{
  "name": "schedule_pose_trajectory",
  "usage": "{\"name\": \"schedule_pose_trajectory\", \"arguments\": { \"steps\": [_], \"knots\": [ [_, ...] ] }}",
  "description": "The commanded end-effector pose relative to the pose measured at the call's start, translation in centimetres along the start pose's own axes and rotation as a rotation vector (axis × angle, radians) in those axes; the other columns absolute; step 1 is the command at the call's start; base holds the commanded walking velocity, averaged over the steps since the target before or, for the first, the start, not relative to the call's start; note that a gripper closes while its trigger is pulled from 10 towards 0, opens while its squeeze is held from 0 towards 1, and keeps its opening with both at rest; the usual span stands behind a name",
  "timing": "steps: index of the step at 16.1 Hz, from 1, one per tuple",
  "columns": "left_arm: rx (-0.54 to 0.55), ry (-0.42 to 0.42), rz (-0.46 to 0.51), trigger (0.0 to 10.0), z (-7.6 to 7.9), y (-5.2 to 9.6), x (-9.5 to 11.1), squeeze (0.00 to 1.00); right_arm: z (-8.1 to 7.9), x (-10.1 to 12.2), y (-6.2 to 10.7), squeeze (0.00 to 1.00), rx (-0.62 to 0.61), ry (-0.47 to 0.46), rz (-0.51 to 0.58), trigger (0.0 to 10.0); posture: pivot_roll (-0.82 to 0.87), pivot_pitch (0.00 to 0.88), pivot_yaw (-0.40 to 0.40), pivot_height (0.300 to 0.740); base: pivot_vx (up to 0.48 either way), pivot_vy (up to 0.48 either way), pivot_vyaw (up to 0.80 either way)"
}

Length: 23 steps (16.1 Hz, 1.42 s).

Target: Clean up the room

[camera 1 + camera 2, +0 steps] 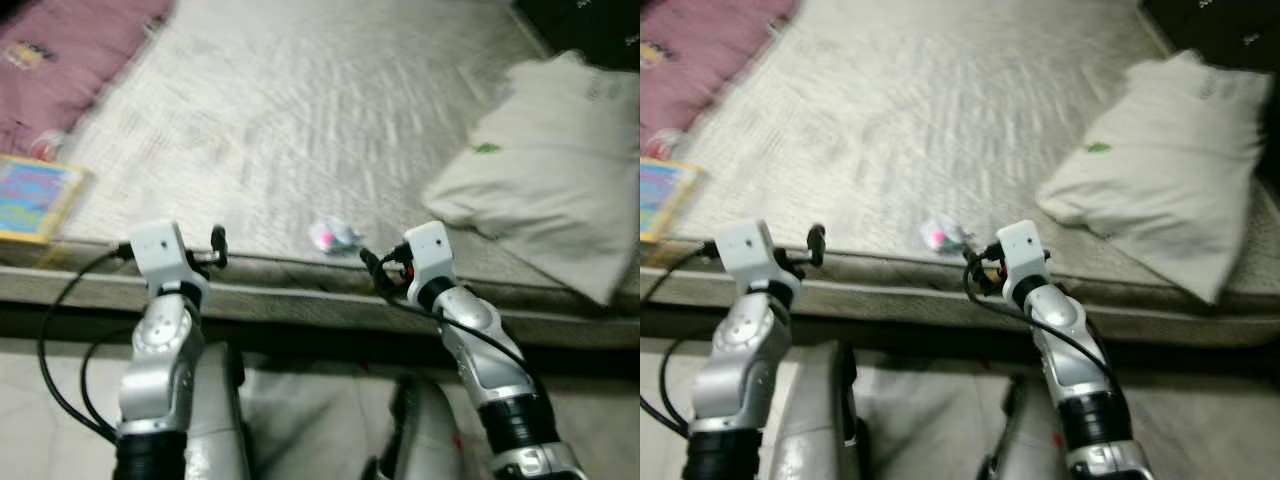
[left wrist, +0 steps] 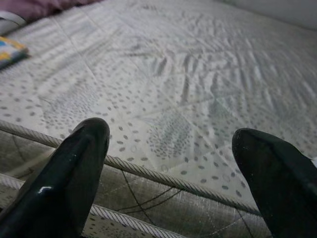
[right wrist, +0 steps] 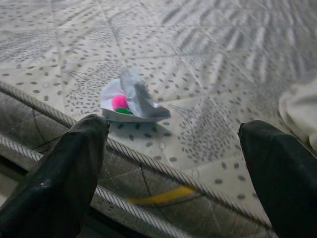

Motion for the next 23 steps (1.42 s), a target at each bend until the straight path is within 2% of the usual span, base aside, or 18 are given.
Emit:
{"name": "schedule_pose_trajectory", "arguments": {
  "steps": [1,6,7,9,12,16,20,23],
  "knots": [
    [0.001,0.0,0.003,10.0,-0.1,0.1,0.1,0.0,0.0,0.4,-0.3,0.0,0.002,0.001,0.01,10.0,0.05,0.092,-0.065,0.525,0.0,0.0,0.0],
    [0.017,0.009,-0.007,10.0,0.0,0.7,0.0,0.0,-0.8,0.5,-1.6,0.0,0.039,-0.009,-0.004,10.0,0.08,0.14,-0.07,0.525,0.0,0.0,0.0],
    [0.021,0.01,-0.01,10.0,-0.1,1.2,-0.1,0.0,-1.3,0.9,-2.6,0.0,0.07,0.015,-0.007,10.0,0.08,0.152,-0.071,0.525,0.0,0.0,0.0],
    [0.024,0.01,-0.017,10.0,-0.1,1.6,-0.2,0.0,-1.6,1.5,-3.2,0.0,0.083,0.003,0.015,10.0,0.09,0.166,-0.071,0.525,0.0,0.0,0.0],
    [0.037,0.012,-0.031,10.0,-0.6,3.1,-0.2,0.0,-2.2,2.7,-5.1,0.0,0.083,0.03,0.07,10.0,0.14,0.212,-0.078,0.525,0.0,0.0,0.0],
    [0.032,0.004,-0.046,10.0,-0.8,4.7,-0.1,0.0,-1.9,4.0,-6.0,0.0,0.033,0.039,0.126,10.0,0.18,0.27,-0.071,0.525,0.0,0.0,0.0],
    [-0.008,-0.01,-0.059,10.0,0.1,6.6,0.3,0.0,-0.6,4.5,-6.6,0.0,-0.035,0.026,0.149,10.0,0.2,0.318,-0.066,0.525,0.0,0.0,0.0],
    [-0.016,-0.01,-0.079,10.0,0.3,7.6,0.3,0.0,-0.6,5.2,-6.9,0.0,-0.063,0.016,0.176,10.0,0.2,0.34,-0.062,0.525,0.0,0.0,0.0]
  ]
}}
Point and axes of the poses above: a point about 5 cm out from each wrist's last joint towards the gripper, its own y axis pointing back from the gripper into the wrist, its own x axis along the axis of the wrist's last joint, z = x × y, the point moved 4 cm from there along -y, pointing out of the wrist towards the gripper, and after that the axes turned 1 degree about y, right-handed, at the moved point
